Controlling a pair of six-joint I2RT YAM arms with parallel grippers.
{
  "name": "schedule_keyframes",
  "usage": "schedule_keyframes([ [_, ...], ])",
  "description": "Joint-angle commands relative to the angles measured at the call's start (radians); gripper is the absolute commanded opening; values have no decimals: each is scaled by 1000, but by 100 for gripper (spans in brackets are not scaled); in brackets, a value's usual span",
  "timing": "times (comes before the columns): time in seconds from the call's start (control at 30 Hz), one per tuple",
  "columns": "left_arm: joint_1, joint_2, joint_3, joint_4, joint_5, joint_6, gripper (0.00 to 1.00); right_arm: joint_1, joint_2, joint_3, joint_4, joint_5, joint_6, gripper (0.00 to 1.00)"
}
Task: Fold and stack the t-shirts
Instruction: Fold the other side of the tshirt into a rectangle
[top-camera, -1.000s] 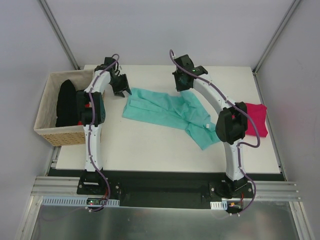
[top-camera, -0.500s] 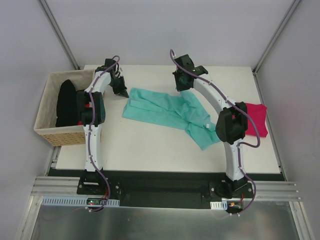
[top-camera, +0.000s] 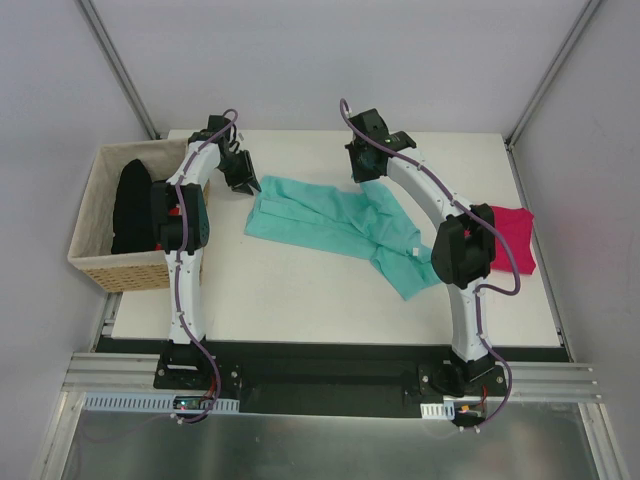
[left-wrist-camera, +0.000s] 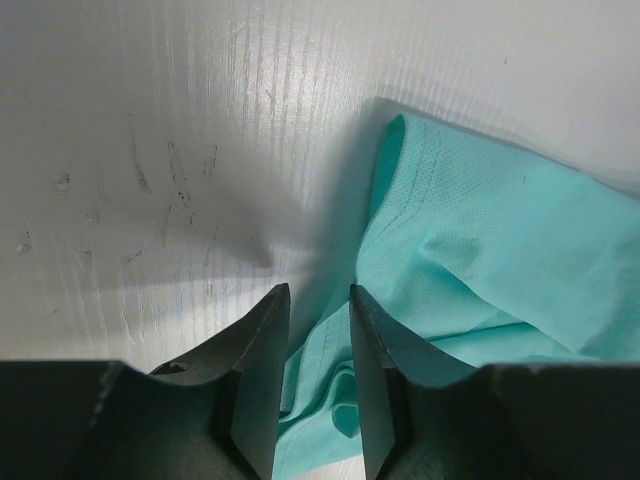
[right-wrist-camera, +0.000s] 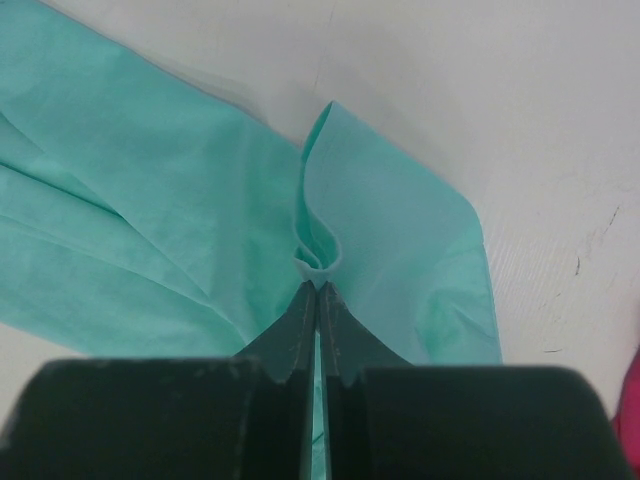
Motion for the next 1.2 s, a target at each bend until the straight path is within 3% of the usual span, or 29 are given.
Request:
schedule_keyframes([
  [0.0, -7, -82, -4, -5, 5, -7, 31, 0, -51, 47, -1, 1, 0, 1],
  [1.17, -7, -103, 5, -4, 42, -26, 31, 1, -37, 84, 3, -9, 4, 1],
])
